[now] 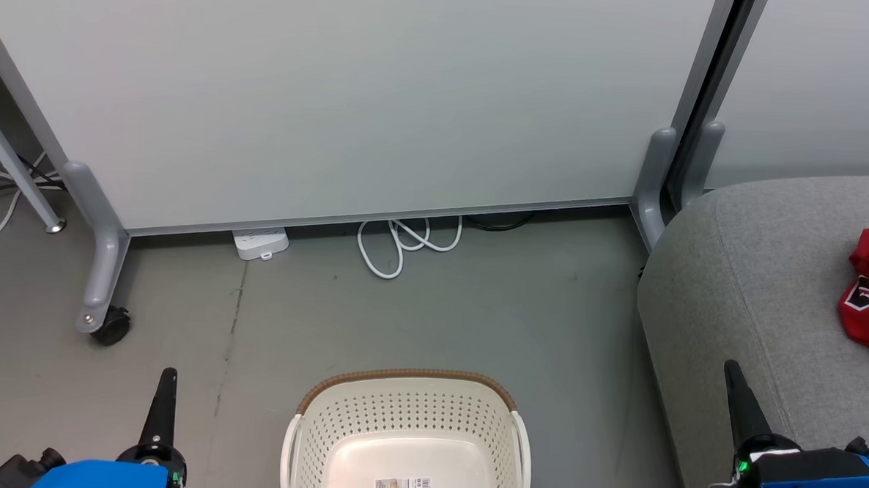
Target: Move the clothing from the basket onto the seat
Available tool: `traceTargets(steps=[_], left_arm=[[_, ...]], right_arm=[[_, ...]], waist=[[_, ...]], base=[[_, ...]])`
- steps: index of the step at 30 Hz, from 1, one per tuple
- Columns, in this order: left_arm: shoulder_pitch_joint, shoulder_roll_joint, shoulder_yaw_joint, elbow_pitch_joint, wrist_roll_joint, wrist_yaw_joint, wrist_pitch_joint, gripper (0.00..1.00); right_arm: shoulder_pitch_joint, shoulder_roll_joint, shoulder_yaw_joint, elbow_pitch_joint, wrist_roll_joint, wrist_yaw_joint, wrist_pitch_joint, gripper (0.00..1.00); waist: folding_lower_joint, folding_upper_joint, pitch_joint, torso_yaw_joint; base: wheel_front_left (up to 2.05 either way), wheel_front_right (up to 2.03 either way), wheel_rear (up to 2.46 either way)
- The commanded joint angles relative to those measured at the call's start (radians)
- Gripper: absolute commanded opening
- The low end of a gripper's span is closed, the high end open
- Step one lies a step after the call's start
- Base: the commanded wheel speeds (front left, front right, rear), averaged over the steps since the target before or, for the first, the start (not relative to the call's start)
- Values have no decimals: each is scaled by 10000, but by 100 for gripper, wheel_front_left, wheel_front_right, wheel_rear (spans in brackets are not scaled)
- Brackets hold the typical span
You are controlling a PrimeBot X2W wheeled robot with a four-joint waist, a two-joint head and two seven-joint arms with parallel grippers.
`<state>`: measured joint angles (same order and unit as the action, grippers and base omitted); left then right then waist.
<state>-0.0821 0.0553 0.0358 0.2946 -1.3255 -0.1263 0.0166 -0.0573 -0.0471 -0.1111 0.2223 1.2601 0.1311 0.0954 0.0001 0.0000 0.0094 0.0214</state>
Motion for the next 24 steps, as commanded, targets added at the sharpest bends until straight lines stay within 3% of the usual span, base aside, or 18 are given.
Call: traceTargets(steps=[1,24], left_arm=[[-218,95,114,-123,-249,-53,72,0],[-265,86,467,-369,-1906,-67,571,0]], right_arm=[[-211,-39,-22,-10,290,-4,24,0],[-449,-46,-30,133,2258,-4,130,0]], waist=[[-1,0,-3,-9],[-1,0,-36,-123]], base=[[0,0,0],[0,0,0]])
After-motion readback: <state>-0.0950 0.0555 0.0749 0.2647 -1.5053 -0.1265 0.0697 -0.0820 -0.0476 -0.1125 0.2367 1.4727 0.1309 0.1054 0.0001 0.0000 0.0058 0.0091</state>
